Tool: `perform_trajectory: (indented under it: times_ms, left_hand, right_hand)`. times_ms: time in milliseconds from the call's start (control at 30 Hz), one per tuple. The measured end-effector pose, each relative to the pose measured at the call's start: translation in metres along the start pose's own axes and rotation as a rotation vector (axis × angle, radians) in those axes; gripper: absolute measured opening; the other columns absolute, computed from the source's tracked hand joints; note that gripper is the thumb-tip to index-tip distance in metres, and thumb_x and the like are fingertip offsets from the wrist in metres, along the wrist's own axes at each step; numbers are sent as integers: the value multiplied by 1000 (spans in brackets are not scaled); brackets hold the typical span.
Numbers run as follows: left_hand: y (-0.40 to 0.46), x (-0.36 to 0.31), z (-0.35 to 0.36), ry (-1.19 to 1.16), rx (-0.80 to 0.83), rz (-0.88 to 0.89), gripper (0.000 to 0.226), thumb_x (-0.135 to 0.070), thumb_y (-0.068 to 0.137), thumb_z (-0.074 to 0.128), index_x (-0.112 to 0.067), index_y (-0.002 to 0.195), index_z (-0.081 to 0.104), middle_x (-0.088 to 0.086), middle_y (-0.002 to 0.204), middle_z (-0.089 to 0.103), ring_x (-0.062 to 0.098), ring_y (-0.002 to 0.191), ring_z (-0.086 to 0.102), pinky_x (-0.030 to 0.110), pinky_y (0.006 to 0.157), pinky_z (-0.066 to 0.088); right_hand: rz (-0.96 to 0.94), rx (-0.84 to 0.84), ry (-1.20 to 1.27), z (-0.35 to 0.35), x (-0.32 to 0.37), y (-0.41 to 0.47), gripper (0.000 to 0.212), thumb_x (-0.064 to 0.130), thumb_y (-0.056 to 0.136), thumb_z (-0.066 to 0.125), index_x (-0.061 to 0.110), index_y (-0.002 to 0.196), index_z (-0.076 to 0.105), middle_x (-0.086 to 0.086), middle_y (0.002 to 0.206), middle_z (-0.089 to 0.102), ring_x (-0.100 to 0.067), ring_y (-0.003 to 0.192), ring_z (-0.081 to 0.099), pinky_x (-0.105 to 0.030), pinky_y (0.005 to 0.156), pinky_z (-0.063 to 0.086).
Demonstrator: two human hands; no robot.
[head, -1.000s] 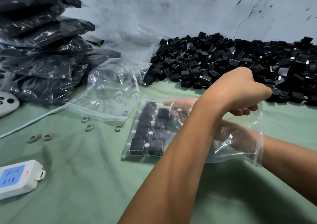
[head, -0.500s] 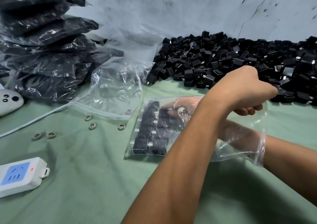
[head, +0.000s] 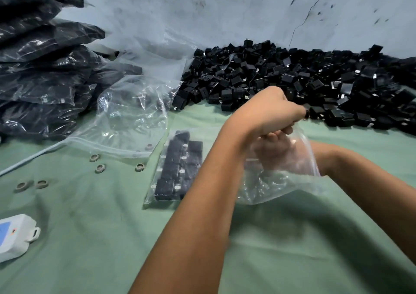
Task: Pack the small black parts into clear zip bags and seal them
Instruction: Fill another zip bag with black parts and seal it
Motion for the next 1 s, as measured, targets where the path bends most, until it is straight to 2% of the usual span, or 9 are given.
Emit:
perform_trajectory:
  times_ms: [100, 200, 300, 367, 400, 500, 600, 800, 1000]
  left_hand:
    - [3, 8, -4, 42, -22, -22, 25, -5, 85, 53, -6, 61, 52, 1, 44, 53, 16, 36, 46, 19, 40, 37]
    - [8, 20, -1, 73, -27, -68, 21, -4, 85, 52, -3, 64, 53, 2, 43, 53, 15, 35, 46, 19, 39, 37]
    - [12, 32, 6, 107, -18, -118, 17, -4, 84, 52, -2, 67, 53, 2, 43, 54, 15, 34, 47, 20, 40, 39]
    - [14, 38, 9, 130, -12, -136, 16, -4, 84, 52, -2, 68, 53, 1, 43, 54, 15, 34, 48, 20, 40, 40]
    - [15, 40, 10, 138, -9, -143, 16, -5, 84, 51, -3, 68, 53, 1, 43, 54, 15, 34, 48, 20, 40, 41]
    - [17, 43, 11, 134, 2, -161, 16, -5, 85, 51, -3, 68, 52, 1, 43, 54, 16, 35, 46, 20, 40, 40]
    - [18, 46, 12, 125, 18, -177, 16, -4, 85, 50, -3, 69, 51, 2, 42, 52, 16, 35, 44, 19, 41, 39]
    - [19, 49, 6, 105, 29, -189, 23, -3, 85, 50, -7, 63, 48, 1, 43, 49, 15, 33, 41, 18, 39, 36]
    - [15, 50, -6, 67, 14, -183, 25, -6, 86, 53, -10, 61, 52, 3, 49, 53, 16, 38, 46, 18, 41, 39]
  right_hand:
    - [8, 147, 288, -4, -15, -25, 35, 6, 93, 67, 15, 126, 71, -7, 126, 73, -18, 113, 70, -27, 93, 56]
    - [94, 94, 475, -33, -45, -45, 29, 9, 93, 67, 2, 120, 70, -23, 115, 73, -30, 100, 74, -36, 81, 61]
    - [257, -532, 376, -94, -95, -47, 10, 4, 95, 67, 7, 98, 77, -19, 90, 72, -17, 63, 69, -23, 48, 51]
    - [381, -964, 95, -128, -115, -60, 13, 5, 96, 65, 12, 97, 76, -10, 87, 74, -14, 62, 63, -24, 53, 47]
    - [411, -1070, -124, -138, -112, -62, 13, 9, 94, 66, 15, 101, 76, -8, 92, 74, -18, 73, 65, -27, 64, 49]
    - [423, -904, -691, -139, -105, -33, 42, 16, 93, 67, 25, 133, 64, -10, 133, 60, -33, 125, 43, -45, 102, 38]
    - [474, -701, -831, -132, -108, -6, 55, 26, 97, 59, 33, 150, 47, -3, 153, 45, -30, 142, 26, -53, 108, 25]
    - [407, -727, -703, -124, -88, 2, 36, 14, 94, 63, 20, 129, 67, -11, 124, 55, -35, 117, 48, -44, 102, 44]
    - [503, -634, -300, -122, -73, -20, 13, 21, 83, 81, 19, 94, 74, -7, 86, 76, -23, 72, 74, -36, 68, 61]
Point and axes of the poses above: each hand's wrist, its own y-axis towards the middle knuckle, its own z-axis out of the palm, x = y × z, the point moved 9 cm from there along y, towards the middle knuckle
